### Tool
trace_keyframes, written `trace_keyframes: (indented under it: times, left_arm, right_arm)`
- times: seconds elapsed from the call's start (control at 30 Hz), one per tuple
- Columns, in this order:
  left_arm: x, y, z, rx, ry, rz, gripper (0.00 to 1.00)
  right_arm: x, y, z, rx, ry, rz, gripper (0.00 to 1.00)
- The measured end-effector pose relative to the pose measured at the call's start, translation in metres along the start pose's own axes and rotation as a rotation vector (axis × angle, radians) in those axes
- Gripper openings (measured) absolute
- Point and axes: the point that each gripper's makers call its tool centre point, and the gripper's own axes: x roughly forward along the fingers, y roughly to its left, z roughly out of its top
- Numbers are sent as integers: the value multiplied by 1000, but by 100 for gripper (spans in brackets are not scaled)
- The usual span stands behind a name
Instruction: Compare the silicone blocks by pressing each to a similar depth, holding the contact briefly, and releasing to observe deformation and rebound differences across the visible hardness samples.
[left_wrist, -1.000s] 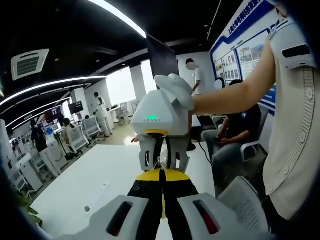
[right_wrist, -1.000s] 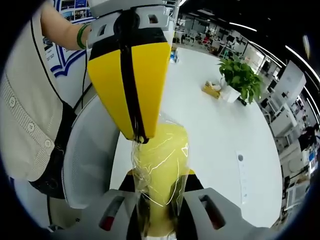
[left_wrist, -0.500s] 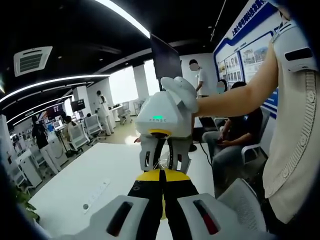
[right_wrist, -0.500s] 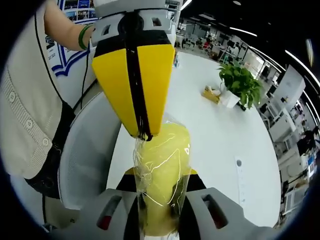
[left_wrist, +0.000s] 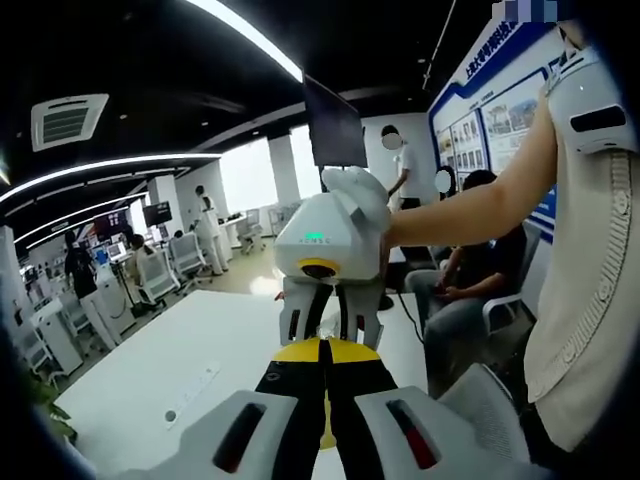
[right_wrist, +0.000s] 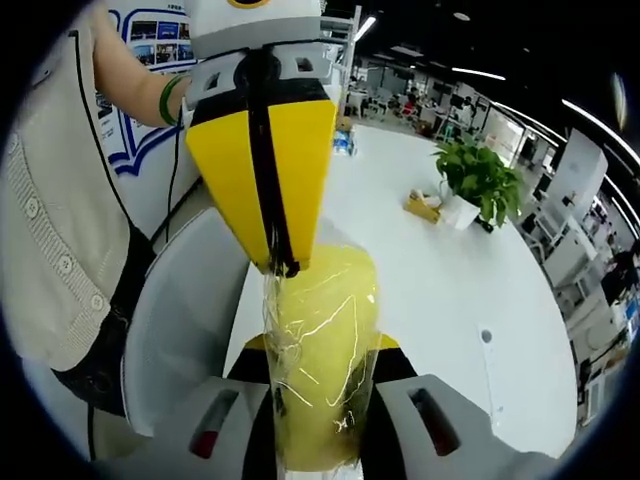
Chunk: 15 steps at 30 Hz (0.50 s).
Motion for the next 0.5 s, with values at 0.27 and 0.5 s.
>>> trace_keyframes:
  times: [0.27, 0.5]
  left_arm:
    - [-2, 2, -2, -7, -3, 2, 0]
    - [3, -3, -1, -5, 1, 0, 0]
  right_arm:
    - [2, -1, 1, 5, -16, -2, 18]
    - [2, -1, 0, 6, -13, -4, 20]
